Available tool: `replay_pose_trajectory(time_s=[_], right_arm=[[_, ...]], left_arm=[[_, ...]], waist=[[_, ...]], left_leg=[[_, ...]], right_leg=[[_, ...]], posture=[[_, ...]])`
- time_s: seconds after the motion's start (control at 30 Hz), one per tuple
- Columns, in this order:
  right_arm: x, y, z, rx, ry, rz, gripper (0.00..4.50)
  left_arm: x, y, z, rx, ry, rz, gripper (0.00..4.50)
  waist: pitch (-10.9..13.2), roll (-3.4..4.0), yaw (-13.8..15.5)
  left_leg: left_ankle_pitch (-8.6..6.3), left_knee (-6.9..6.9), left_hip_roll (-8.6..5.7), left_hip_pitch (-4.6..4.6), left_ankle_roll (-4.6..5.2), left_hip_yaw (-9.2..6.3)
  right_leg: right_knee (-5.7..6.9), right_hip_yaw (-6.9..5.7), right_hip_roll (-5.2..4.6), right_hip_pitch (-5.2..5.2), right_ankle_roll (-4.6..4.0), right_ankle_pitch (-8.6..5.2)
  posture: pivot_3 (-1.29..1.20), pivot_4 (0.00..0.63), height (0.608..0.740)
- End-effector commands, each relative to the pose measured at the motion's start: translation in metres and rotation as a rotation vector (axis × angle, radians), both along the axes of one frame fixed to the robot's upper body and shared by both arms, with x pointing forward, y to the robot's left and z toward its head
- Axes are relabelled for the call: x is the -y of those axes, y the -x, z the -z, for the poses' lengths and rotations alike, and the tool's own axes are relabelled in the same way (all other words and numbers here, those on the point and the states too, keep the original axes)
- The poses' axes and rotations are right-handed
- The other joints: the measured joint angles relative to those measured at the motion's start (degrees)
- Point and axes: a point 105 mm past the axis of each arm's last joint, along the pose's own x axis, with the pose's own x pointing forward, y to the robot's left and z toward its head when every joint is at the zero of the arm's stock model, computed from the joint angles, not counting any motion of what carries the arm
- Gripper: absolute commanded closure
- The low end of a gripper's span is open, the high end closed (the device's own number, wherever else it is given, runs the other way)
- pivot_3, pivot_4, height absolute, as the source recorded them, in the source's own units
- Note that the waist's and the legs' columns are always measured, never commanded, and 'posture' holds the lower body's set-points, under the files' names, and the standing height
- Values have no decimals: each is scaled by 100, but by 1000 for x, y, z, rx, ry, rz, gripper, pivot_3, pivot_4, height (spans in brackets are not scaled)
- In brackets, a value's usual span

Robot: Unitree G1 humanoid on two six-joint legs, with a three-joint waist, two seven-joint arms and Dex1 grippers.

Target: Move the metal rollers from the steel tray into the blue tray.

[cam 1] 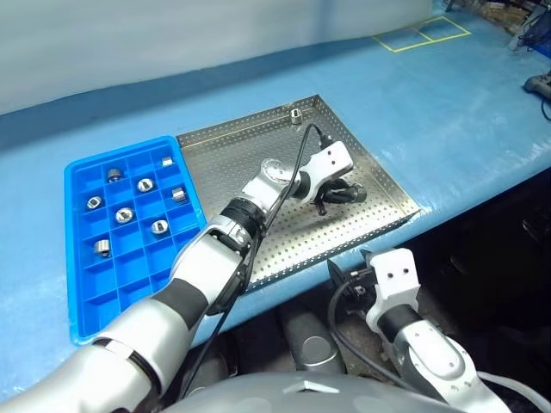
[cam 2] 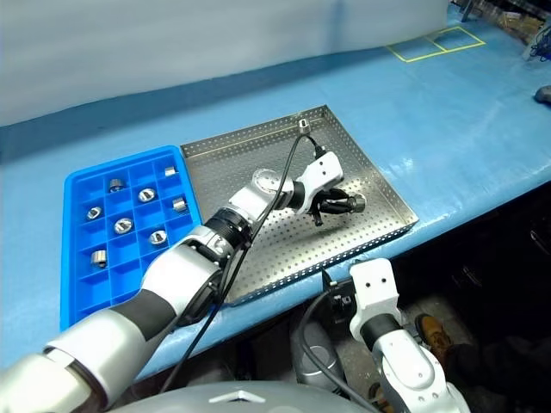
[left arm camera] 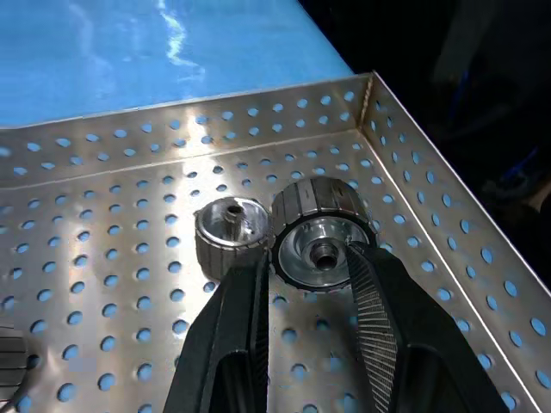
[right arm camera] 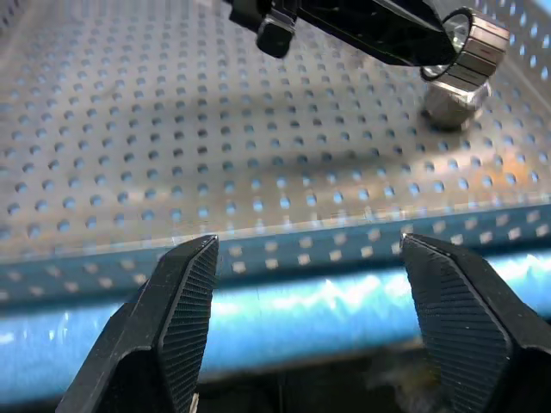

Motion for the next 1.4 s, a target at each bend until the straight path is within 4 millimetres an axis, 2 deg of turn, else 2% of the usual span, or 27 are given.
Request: replay_pose_trajectory(time_s=[0.03, 0.13, 0.23, 0.37, 0.67, 0.8, 0.93, 1.0, 1.17, 1.2, 1.4], right_arm=[[-4, -11, -12, 61, -14, -2, 901], [-9, -19, -17, 87, -27, -24, 901], [-17, -28, -25, 120, -39, -66, 901], [-29, -39, -35, 165, -55, -133, 901], [-57, -56, -42, 193, -77, -302, 901], [-80, -66, -44, 207, -92, -413, 901], [-94, -71, -43, 209, -95, -479, 901], [-101, -72, -42, 208, -98, -518, 901], [-111, -71, -40, 201, -108, -573, 901], [-112, -71, -40, 199, -109, -582, 901], [-119, -69, -38, 195, -115, -612, 901]], left_arm=[[-15, -13, -28, 50, 135, -103, 3225], [-39, -22, -40, 84, 180, -192, 3225], [-72, -28, -57, 136, 224, -309, 3225], [-118, -24, -74, 212, 232, -445, 3225], [-209, 11, -96, 341, 141, -665, 3225], [-258, 34, -96, 351, 79, -801, 3225], [-282, 53, -85, 314, 30, -892, 3225], [-290, 69, -71, 270, -14, -925, 3225], [-300, 90, -52, 189, -51, -979, 3225], [-301, 93, -49, 174, -50, -986, 3225], [-306, 98, -36, 118, -67, -1011, 3225]], waist=[[-1, 2, 80], [-1, 3, 187], [-2, 5, 400], [-2, 7, 741], [-3, 7, 1577], [-2, 6, 1763], [-3, 2, 1985], [-4, 1, 2040], [-3, -3, 2206], [-3, -3, 2228], [-3, -3, 2320]], left_leg=[[0, -2, 1, 1, 0, 0], [0, -2, 1, 1, 0, -1], [1, 1, 1, 3, -1, 3], [3, 6, 1, 9, -4, 9], [3, 2, -3, 11, -12, 11], [5, 0, -3, 12, -19, 11], [10, -2, -1, 16, -27, -4], [10, -3, -2, 16, -29, -9], [16, -4, -1, 15, -44, -36], [18, -5, 2, 16, -49, -43], [34, -12, 7, 17, -77, -79]], right_leg=[[0, 0, 1, 0, 0, 0], [8, 3, 3, -5, -1, 0], [24, 12, 4, -11, -4, 0], [41, 28, 9, -18, -9, 0], [42, 45, 10, -25, -48, 18], [43, 37, 9, -27, -60, 16], [42, 10, 8, -19, -75, 13], [40, 2, 6, -15, -77, 12], [41, -25, 6, -12, -97, 2], [42, -31, 7, -11, -121, -10], [48, -64, 10, -5, -136, -33]], posture=[[-322, 150, 740], [-278, 150, 740], [-229, 150, 740], [-181, 150, 740], [-33, 150, 740], [41, 150, 740], [108, 150, 740], [136, 150, 740], [168, 150, 740], [184, 150, 740], [189, 150, 740]])
